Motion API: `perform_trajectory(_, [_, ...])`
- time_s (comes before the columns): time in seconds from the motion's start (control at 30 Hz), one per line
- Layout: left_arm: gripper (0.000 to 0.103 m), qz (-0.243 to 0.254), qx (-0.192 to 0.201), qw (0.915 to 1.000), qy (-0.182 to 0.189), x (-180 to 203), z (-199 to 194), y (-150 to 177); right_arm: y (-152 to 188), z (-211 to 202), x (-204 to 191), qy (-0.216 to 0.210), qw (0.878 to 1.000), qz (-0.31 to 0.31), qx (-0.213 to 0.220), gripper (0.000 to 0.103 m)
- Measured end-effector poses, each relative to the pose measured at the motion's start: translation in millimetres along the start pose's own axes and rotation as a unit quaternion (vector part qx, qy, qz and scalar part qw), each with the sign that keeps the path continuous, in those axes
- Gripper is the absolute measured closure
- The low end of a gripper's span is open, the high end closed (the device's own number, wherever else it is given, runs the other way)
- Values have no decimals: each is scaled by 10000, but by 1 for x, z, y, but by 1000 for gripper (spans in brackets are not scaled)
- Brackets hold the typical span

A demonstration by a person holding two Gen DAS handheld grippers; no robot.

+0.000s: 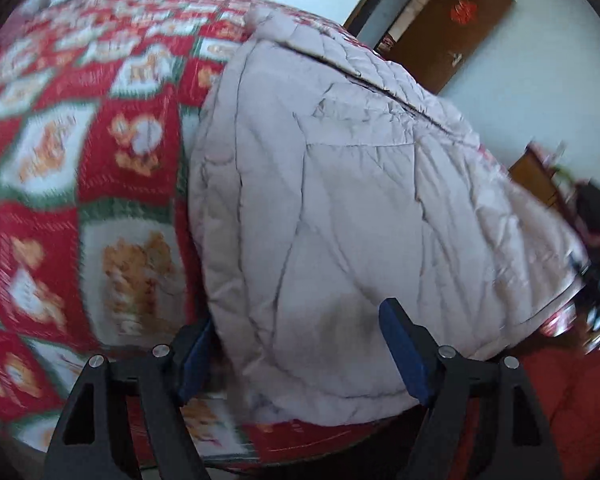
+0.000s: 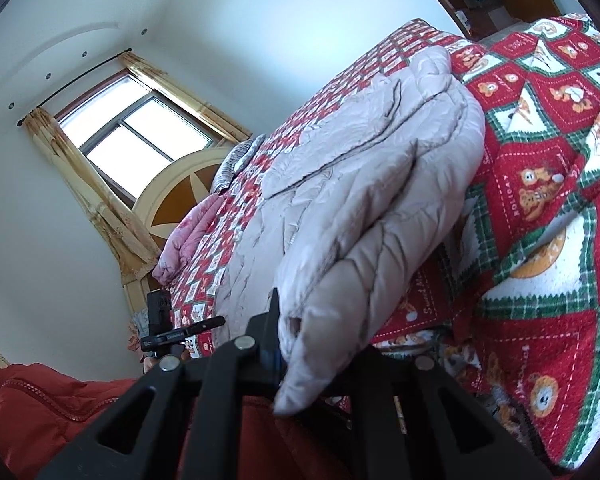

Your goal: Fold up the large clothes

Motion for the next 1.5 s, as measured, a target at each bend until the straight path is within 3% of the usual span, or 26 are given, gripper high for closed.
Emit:
perform_trajectory(0.03, [37,-39,-26,10000,40,0,2,1,1,0,1,23,10000,3,-10,89])
perform_trajectory(0.07, [59,-25,-21,10000,0,1,3,2,1,0,1,61,10000,1,-21,89])
perform_trajectory(0.17, [84,-306,232,9992,71,-2,-6,-6,1,2,2,126,9999,-42,-44,89])
perform_trajectory(0.23, [86,-512,455,9975,196,0,-14,-10,1,2,0,162,9998,-100,-48,89])
perform_trajectory(0.37, [89,-21,789,9965,288,30,-32,-22,-3,-5,-7,140,9997,-195,60,89])
perform_trajectory(0.43, [89,211,1051,9929,513,46,-50,-30,-7,-10,-8,86,9996,-203,146,89])
perform_trajectory(0.67, [89,807,1902,9695,1321,92,-113,-46,-14,-34,-23,-74,9985,-400,374,89])
perform_trajectory(0.8, [89,1044,2194,9540,1759,108,-133,-45,-15,-51,-37,-107,9967,-613,526,89])
perform_trajectory(0.93, [89,1226,2456,9387,2085,121,-151,-45,-17,-67,-46,-695,9941,-374,749,89])
perform_trajectory(1.0, [89,1154,2597,9352,2114,123,-160,-51,-24,-74,-49,-780,9926,-335,870,89])
perform_trajectory(1.1, [89,827,2649,9392,2020,117,-160,-78,-46,-77,-50,-722,9915,-350,1029,89])
perform_trajectory(1.27, [89,462,2567,9567,1294,108,-149,-140,-121,-60,-58,-441,9895,-595,1241,89])
perform_trajectory(1.5, [89,-403,2188,9733,560,69,-87,-245,-223,-5,-40,-129,9898,-337,1381,89])
Point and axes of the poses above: each gripper's, at about its wrist camera, not at the fingertips, and z roughly the way its jaws point, x to its right, y to its underside, the point moved 6 cm from there along z, roughly the way its jaws point, and after that the axes turned 1 degree about z, right-handed, at the moved point
